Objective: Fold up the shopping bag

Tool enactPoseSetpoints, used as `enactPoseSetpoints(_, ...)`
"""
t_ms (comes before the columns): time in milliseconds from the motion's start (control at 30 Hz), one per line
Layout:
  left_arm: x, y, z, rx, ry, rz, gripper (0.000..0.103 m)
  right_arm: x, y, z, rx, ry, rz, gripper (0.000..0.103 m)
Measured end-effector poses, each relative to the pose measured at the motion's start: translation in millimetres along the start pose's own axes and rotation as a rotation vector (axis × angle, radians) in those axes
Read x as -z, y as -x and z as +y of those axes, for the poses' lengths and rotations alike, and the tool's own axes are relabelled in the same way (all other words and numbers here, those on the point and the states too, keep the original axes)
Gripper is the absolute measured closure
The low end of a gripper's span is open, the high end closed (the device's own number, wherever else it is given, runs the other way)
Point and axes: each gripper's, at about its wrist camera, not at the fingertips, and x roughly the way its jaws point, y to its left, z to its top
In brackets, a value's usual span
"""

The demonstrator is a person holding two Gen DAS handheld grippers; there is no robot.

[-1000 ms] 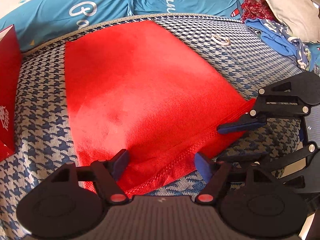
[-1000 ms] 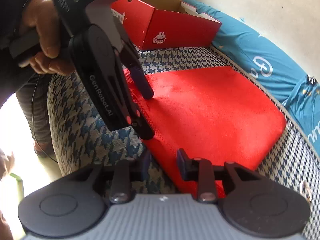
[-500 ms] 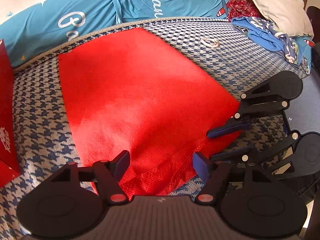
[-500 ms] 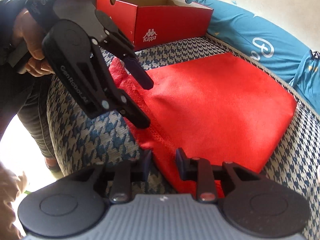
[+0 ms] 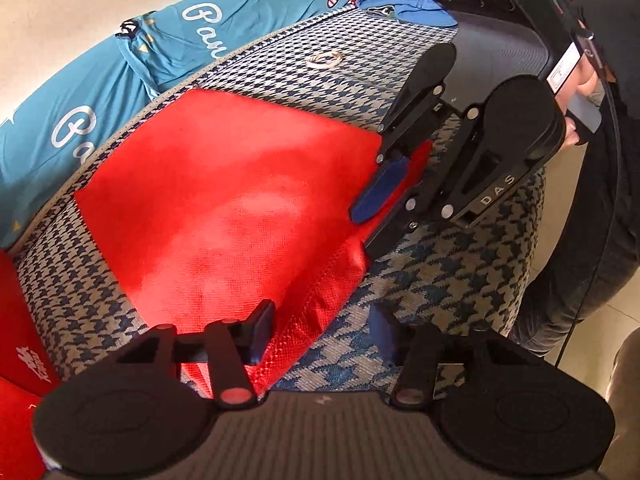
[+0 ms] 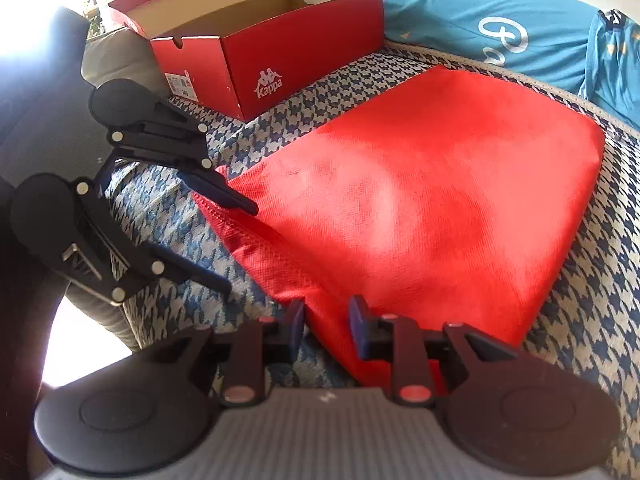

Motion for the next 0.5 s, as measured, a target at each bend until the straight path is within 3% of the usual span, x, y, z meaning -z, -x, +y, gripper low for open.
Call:
enactPoseSetpoints(133,-2,-6,12,0.06,0.025,0.004,0.08,0,1,2,0.005,0.018,-0.001,0.081)
enactPoseSetpoints(500,-3,-15,39,0.211,0.104,0.021,0.086,12,0,61,0.201,0.427,-0.033,0.074)
